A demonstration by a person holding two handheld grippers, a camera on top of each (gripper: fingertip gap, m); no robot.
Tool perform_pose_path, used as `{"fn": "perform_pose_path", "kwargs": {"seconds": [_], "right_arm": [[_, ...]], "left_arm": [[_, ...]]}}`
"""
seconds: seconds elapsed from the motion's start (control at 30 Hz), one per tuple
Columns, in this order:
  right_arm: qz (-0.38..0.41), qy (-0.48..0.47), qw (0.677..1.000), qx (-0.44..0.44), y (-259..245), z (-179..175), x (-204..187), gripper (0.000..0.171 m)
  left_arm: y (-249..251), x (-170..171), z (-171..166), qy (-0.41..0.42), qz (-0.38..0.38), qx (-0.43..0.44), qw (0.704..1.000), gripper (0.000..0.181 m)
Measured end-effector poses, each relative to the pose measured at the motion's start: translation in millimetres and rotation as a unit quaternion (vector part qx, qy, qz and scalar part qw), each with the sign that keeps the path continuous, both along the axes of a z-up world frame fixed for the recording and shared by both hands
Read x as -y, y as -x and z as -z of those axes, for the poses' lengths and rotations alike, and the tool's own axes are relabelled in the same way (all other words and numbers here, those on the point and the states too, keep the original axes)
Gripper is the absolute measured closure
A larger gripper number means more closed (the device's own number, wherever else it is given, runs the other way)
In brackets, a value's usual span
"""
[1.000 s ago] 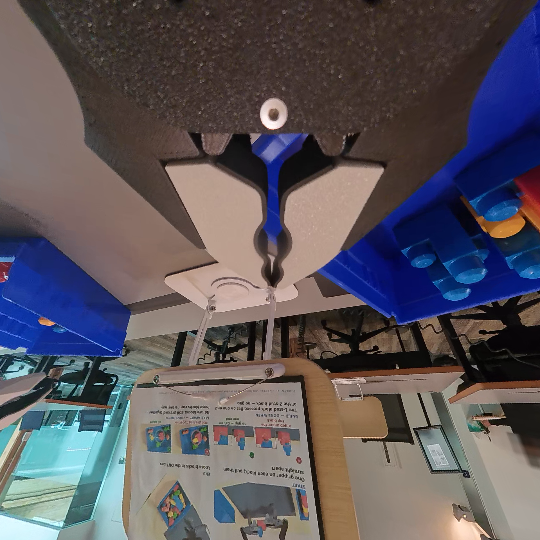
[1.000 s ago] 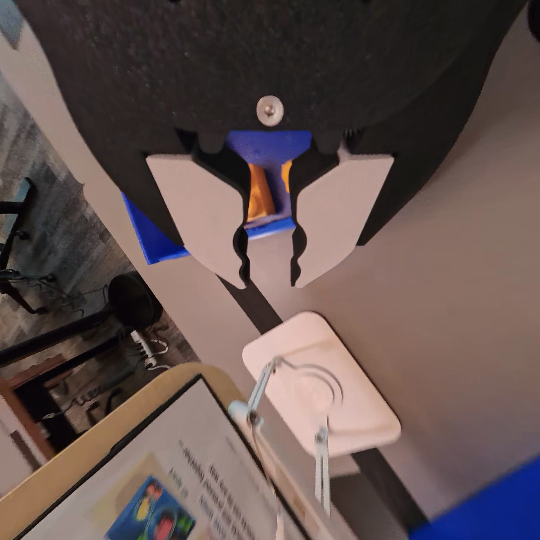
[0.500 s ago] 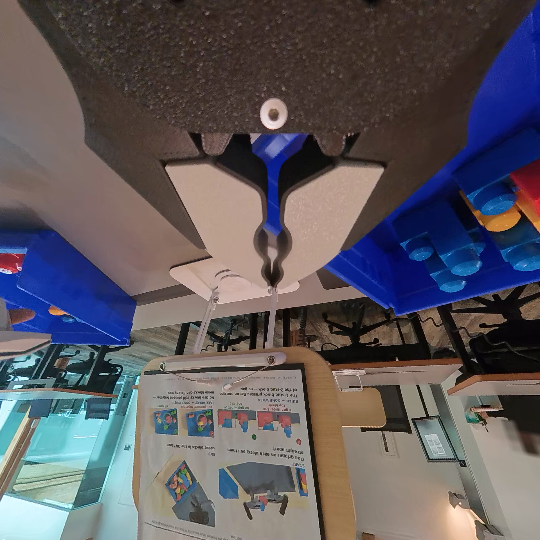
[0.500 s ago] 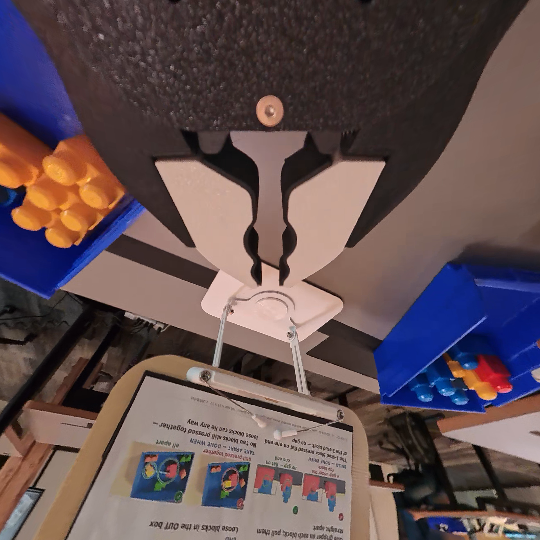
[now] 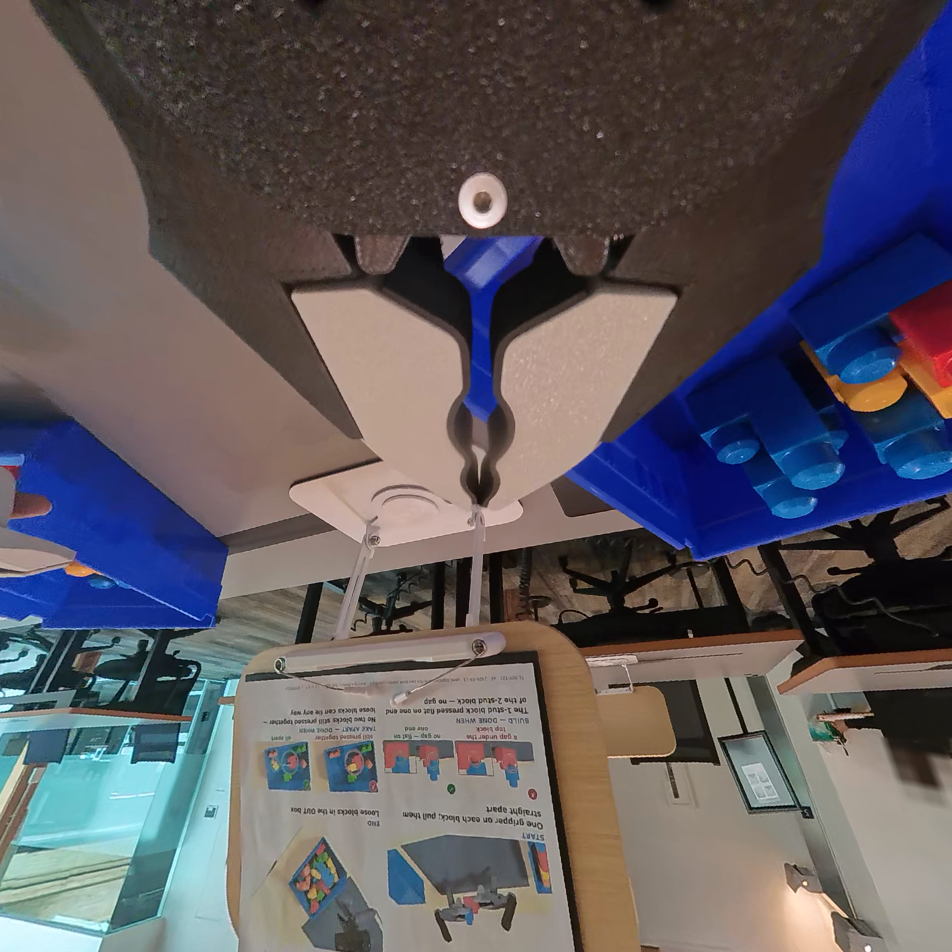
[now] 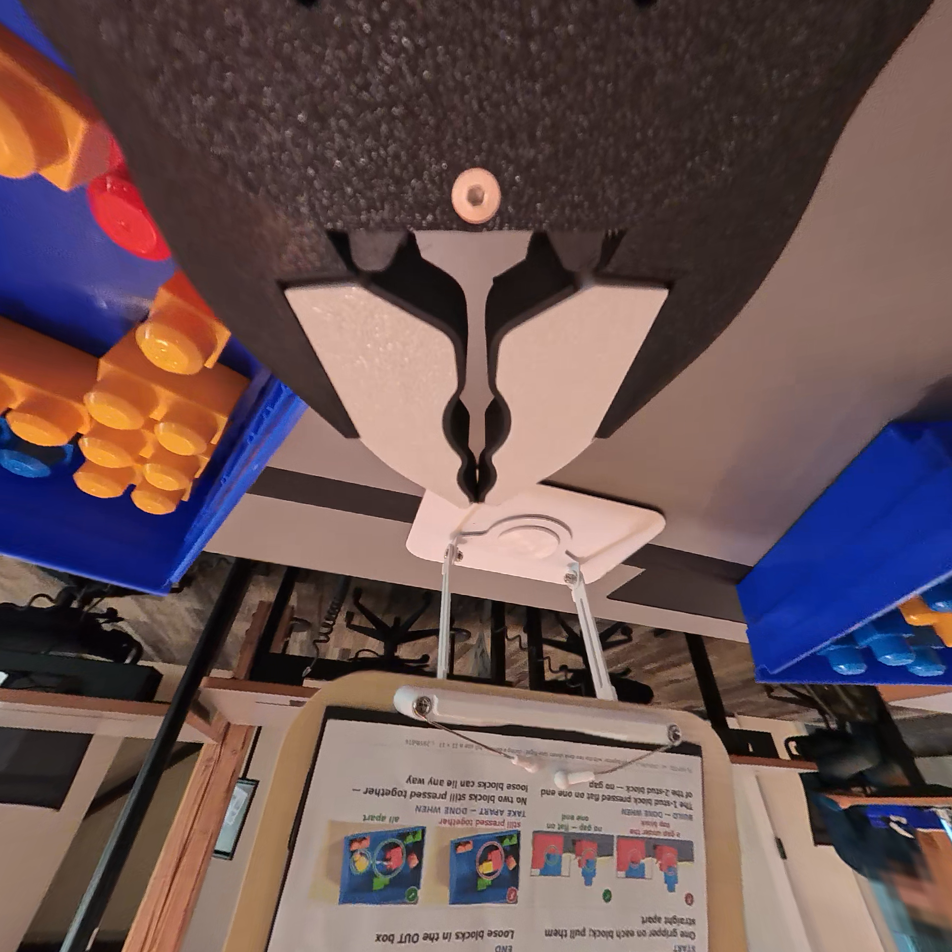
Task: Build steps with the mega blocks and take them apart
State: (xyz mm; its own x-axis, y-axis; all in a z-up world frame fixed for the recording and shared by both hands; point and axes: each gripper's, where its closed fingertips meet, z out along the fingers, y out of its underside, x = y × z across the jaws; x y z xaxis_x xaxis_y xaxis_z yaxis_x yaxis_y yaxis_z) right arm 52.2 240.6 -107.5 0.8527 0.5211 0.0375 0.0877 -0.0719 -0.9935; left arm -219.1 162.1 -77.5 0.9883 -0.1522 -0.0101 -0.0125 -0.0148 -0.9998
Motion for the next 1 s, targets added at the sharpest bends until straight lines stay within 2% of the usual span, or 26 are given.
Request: {"fn": "perform_pose_path", "kwargs": {"seconds": [0.27, 0.4, 0.53, 0.77, 1.0], "right_arm": [[-0.002, 0.001, 1.0, 0.0, -2.4, 6.0, -0.4, 0.171], [-0.008, 0.0, 1.0, 0.006, -0.7, 5.8, 1.5, 0.171], [-0.017, 0.003, 1.0, 0.008, 1.9, 7.2, 3.1, 0.171], [-0.028, 0.012, 0.999, 0.009, 6.3, 11.3, 4.6, 0.171], [-0.029, 0.015, 0.999, 0.002, 4.6, 9.8, 4.7, 0.171]], "left_arm": [[18.4, 1.0, -2.2, 0.007, -0.032, -0.006, 0.999, 0.181], [59.6, 5.5, -16.5, 0.01, -0.083, -0.001, 0.997, 0.181], [117.2, 11.0, -29.5, 0.032, -0.145, 0.0, 0.989, 0.169], [189.5, 1.7, -7.4, 0.184, -0.185, -0.028, 0.965, 0.147], [223.4, -13.0, 39.0, 0.349, -0.183, -0.083, 0.915, 0.145]]}}
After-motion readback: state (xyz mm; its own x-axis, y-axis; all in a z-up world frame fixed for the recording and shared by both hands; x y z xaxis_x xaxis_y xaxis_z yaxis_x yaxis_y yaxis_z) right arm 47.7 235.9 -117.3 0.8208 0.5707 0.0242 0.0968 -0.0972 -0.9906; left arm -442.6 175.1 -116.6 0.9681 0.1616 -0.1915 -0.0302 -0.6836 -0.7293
